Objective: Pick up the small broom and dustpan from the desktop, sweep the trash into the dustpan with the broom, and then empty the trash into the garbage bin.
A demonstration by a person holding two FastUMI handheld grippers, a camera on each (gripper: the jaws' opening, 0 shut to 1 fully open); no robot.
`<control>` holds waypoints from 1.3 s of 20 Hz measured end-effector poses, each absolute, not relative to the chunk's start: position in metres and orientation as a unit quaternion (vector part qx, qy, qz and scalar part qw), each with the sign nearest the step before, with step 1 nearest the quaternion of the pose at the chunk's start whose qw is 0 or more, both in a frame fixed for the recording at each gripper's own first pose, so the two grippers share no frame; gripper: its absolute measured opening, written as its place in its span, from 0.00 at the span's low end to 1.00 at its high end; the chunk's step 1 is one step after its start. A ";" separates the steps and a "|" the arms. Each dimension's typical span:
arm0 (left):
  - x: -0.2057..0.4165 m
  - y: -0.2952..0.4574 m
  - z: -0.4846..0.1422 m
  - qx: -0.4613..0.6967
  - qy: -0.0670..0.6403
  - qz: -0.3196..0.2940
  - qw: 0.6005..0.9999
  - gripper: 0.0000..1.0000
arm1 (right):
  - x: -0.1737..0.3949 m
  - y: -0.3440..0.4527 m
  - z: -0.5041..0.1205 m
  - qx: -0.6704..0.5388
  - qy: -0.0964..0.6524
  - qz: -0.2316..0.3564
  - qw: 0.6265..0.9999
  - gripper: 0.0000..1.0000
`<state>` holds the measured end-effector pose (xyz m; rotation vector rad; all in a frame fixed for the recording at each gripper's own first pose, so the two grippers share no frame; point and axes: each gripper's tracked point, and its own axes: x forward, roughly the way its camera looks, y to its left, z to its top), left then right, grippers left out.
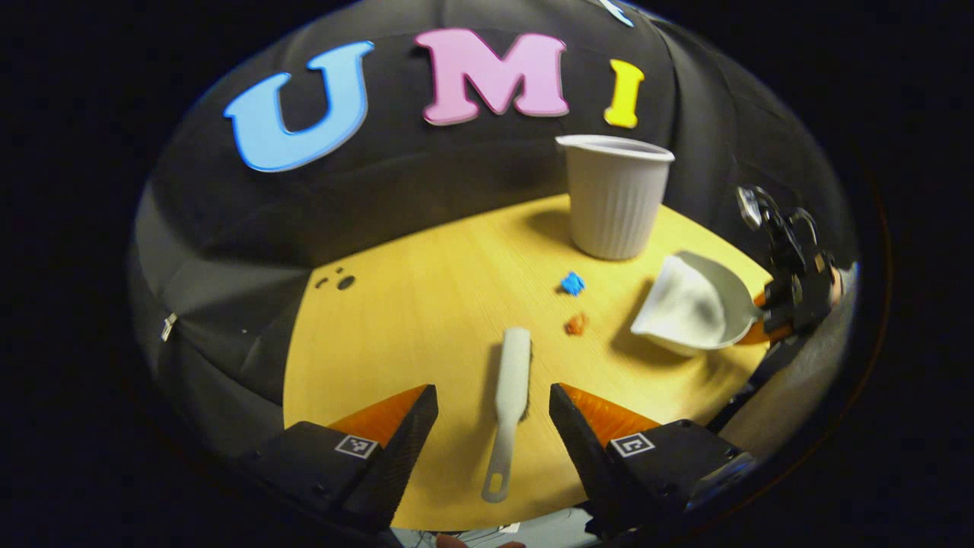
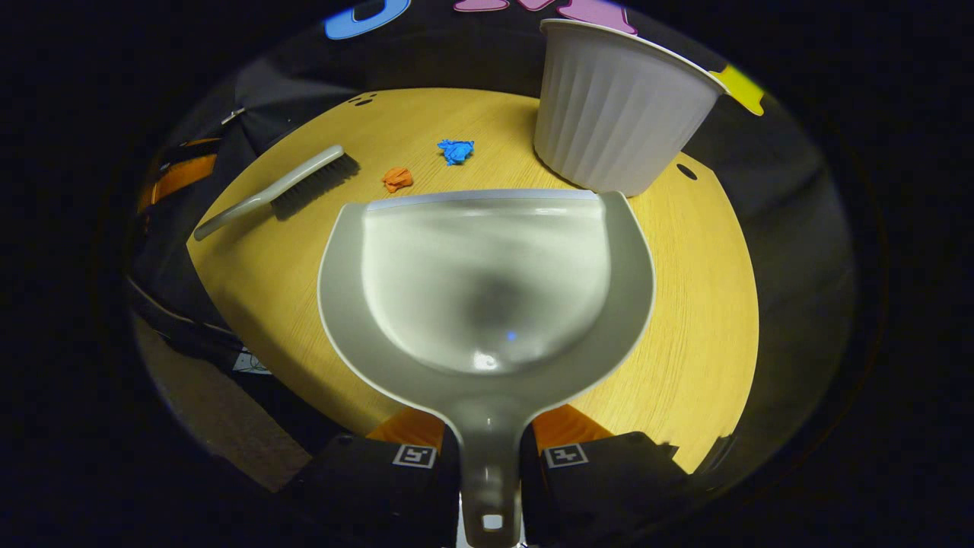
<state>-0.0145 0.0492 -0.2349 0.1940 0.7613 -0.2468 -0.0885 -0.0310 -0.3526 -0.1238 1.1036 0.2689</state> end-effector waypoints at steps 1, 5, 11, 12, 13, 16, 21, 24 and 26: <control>-0.016 0.051 -0.248 0.105 0.395 -0.130 0.903 0.94 | -0.090 -0.032 -0.353 -0.058 0.524 0.126 0.840 0.39; -0.023 0.059 -0.292 0.098 0.482 -0.143 0.859 0.92 | -0.095 -0.035 -0.356 -0.053 0.530 0.119 0.838 0.36; -0.002 0.062 -0.342 0.085 0.538 -0.122 0.830 0.86 | -0.107 -0.040 -0.357 -0.052 0.542 0.111 0.832 0.36; 0.001 0.061 -0.347 0.085 0.543 -0.122 0.826 0.84 | -0.109 -0.041 -0.357 -0.052 0.544 0.109 0.831 0.36; 0.002 0.057 -0.352 0.085 0.550 -0.125 0.821 0.83 | -0.111 -0.041 -0.357 -0.053 0.546 0.108 0.829 0.36; 0.004 0.051 -0.365 0.091 0.562 -0.131 0.811 0.78 | -0.114 -0.043 -0.357 -0.059 0.550 0.108 0.826 0.39; 0.005 0.043 -0.375 0.085 0.574 -0.131 0.804 0.53 | -0.115 -0.039 -0.351 -0.061 0.552 0.118 0.823 0.39; 0.010 0.040 -0.376 0.088 0.570 -0.137 0.806 0.47 | -0.111 -0.033 -0.346 -0.063 0.553 0.130 0.821 0.36; 0.009 0.040 -0.376 0.090 0.572 -0.138 0.804 0.42 | -0.108 -0.028 -0.340 -0.072 0.554 0.144 0.817 0.36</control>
